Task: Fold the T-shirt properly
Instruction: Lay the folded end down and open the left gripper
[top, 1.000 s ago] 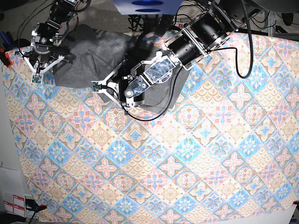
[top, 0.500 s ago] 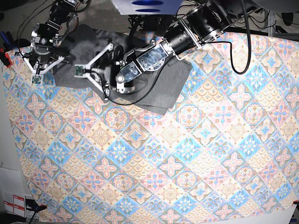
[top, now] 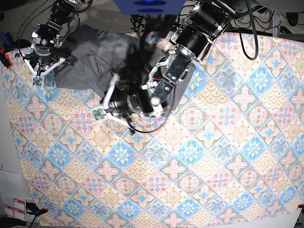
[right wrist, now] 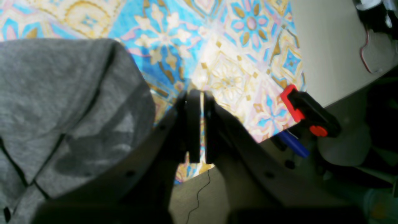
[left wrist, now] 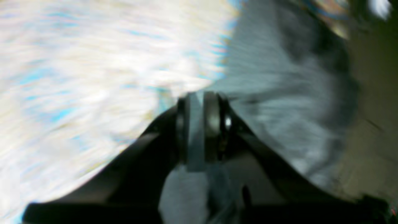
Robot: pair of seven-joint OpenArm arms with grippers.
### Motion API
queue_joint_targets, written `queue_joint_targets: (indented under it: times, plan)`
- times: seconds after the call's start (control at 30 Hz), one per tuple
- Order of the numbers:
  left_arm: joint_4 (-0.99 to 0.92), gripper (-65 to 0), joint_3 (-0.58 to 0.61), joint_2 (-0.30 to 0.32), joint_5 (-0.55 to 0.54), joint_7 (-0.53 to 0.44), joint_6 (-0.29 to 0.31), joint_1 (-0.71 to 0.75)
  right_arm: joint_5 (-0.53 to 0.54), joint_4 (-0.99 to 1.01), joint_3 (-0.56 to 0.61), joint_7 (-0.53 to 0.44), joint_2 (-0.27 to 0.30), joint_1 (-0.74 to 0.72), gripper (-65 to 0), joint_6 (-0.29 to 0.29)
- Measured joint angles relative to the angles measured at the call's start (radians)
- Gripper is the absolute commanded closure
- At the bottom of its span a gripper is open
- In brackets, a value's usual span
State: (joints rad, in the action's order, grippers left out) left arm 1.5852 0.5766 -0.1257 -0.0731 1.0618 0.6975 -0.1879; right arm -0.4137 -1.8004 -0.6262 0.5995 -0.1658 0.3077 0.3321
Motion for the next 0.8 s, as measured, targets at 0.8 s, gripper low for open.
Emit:
queue_joint_targets:
  times: [0.8]
  plan:
    - [-0.016, 0.0, -0.226, 0.172, 0.078, -0.036, 0.002, 0.196, 0.0, 0.022, 0.0, 0.001, 0.002, 0.006, -2.3, 0.0]
